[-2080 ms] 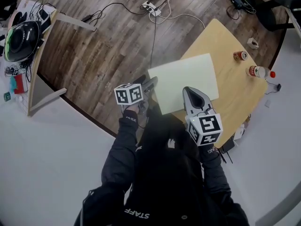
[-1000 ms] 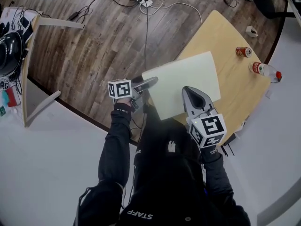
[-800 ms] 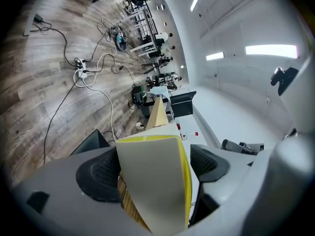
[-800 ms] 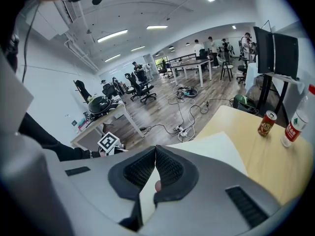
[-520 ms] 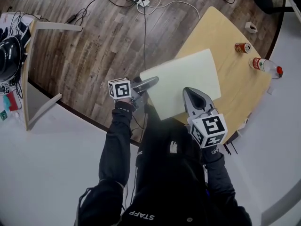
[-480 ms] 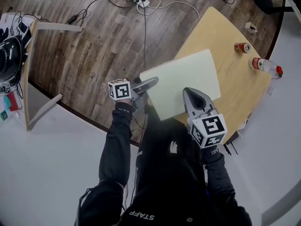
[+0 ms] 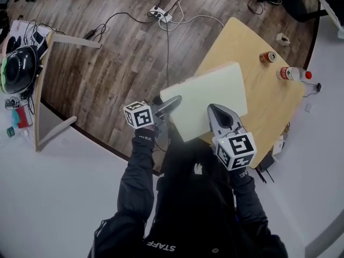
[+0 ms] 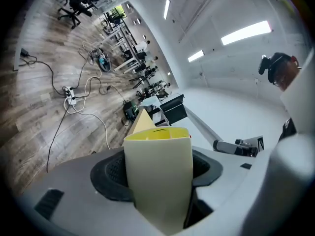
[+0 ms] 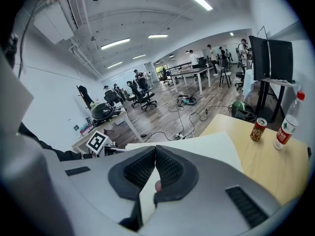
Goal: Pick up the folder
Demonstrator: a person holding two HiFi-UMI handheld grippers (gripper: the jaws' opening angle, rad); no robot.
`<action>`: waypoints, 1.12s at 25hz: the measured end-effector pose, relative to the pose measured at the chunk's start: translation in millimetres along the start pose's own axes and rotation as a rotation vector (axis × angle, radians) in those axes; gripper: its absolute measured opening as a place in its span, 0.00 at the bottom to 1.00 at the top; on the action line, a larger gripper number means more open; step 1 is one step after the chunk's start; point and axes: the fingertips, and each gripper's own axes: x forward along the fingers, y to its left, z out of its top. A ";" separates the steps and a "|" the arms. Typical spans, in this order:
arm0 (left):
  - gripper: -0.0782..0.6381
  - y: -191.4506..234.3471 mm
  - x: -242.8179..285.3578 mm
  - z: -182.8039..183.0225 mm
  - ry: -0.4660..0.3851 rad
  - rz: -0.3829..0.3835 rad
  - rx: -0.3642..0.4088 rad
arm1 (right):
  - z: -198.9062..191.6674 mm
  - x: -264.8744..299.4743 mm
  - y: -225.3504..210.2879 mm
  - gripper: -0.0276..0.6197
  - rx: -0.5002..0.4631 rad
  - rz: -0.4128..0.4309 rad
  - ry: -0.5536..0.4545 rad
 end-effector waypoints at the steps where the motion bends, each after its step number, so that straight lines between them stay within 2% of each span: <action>1: 0.55 -7.3 -1.0 2.0 -0.005 0.007 0.015 | 1.2 -4.7 1.6 0.08 -0.001 0.001 -0.007; 10: 0.53 -79.4 -19.6 26.7 -0.059 0.087 0.186 | 22.1 -54.9 12.7 0.08 -0.007 0.003 -0.082; 16: 0.52 -124.6 -32.2 37.9 -0.127 0.110 0.237 | 46.4 -87.9 17.0 0.08 -0.023 -0.004 -0.158; 20: 0.52 -163.6 -35.2 47.8 -0.167 0.133 0.302 | 60.0 -109.9 18.3 0.08 -0.039 -0.020 -0.205; 28: 0.52 -241.8 -29.2 68.7 -0.187 0.210 0.508 | 87.8 -152.7 8.2 0.08 -0.053 -0.073 -0.306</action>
